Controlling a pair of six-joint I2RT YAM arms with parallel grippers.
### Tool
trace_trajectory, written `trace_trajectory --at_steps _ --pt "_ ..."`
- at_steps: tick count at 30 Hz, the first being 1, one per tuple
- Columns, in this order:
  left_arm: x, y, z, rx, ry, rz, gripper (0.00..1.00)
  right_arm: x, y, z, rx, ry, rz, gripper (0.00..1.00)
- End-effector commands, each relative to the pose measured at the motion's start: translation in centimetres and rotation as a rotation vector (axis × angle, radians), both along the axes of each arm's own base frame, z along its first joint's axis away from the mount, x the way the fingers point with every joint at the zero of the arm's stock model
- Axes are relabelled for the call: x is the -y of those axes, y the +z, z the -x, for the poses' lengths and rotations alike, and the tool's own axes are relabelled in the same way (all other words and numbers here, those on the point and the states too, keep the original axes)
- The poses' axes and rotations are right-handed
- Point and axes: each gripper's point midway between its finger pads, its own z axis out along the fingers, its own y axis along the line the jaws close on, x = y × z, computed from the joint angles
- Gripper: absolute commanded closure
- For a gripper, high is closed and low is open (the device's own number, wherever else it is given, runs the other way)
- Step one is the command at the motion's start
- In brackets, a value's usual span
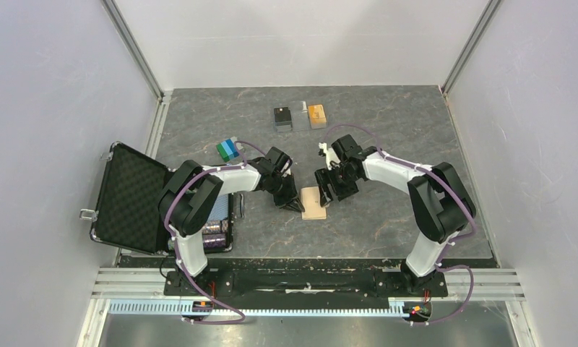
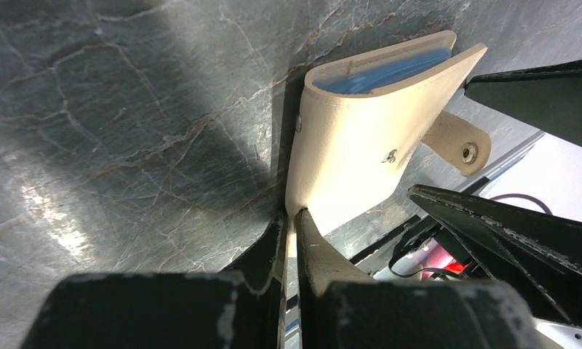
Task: Put the credit cards into the card holder
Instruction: Open the card holder at the center of the board.
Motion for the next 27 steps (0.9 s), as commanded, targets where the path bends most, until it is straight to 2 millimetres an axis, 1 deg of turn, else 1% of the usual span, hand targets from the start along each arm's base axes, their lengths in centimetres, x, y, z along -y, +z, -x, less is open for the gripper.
trace_trajectory --at_steps 1,4,7,9,13,15,17,18,19,20,23,25,27 --pt "-3.3 -4.2 3.1 -0.113 -0.011 -0.19 0.98 -0.5 0.3 -1.5 0.033 -0.048 0.019 0.29" --pt "-3.2 -4.2 3.2 -0.114 -0.013 -0.19 0.98 0.2 -0.3 -1.8 0.04 -0.075 0.066 0.37" --pt "-3.2 -4.2 3.2 -0.111 -0.015 -0.189 0.98 1.0 -1.0 -2.1 0.045 -0.105 0.12 0.46" --pt "-3.1 -4.0 3.1 -0.104 -0.016 -0.187 0.98 1.3 -1.0 -2.3 0.053 -0.118 0.139 0.57" --pt "-3.2 -3.8 3.0 -0.096 -0.017 -0.189 0.98 1.2 -0.3 -2.5 0.064 -0.121 0.13 0.71" --pt "-3.0 -3.6 2.7 -0.084 -0.023 -0.188 0.98 0.9 -0.1 -2.3 0.054 -0.112 0.111 0.81" --pt "-2.8 -3.0 2.3 -0.06 -0.035 -0.187 0.98 0.3 0.3 -1.9 0.04 -0.103 0.076 0.93" --pt "-2.8 -2.6 2.1 -0.047 -0.039 -0.188 0.97 0.1 0.4 -1.8 0.036 -0.102 0.062 0.97" --pt "-2.6 -2.1 1.8 -0.028 -0.044 -0.185 0.95 -0.1 0.7 -1.8 0.034 -0.101 0.05 1.0" --pt "-2.5 -1.5 1.4 -0.008 -0.049 -0.185 0.91 -0.2 0.8 -1.7 0.031 -0.103 0.043 1.0" --pt "-2.4 0.3 0.3 0.048 -0.067 -0.207 0.74 -0.4 1.2 -1.6 0.031 -0.104 0.015 1.0" --pt "-2.0 1.8 -0.5 0.099 -0.08 -0.208 0.66 -0.7 1.4 -1.5 0.02 -0.109 -0.018 1.0" --pt "-1.3 3.5 -1.3 0.15 -0.097 -0.205 0.6 -1.0 1.9 -1.4 0.013 -0.116 -0.062 1.0"
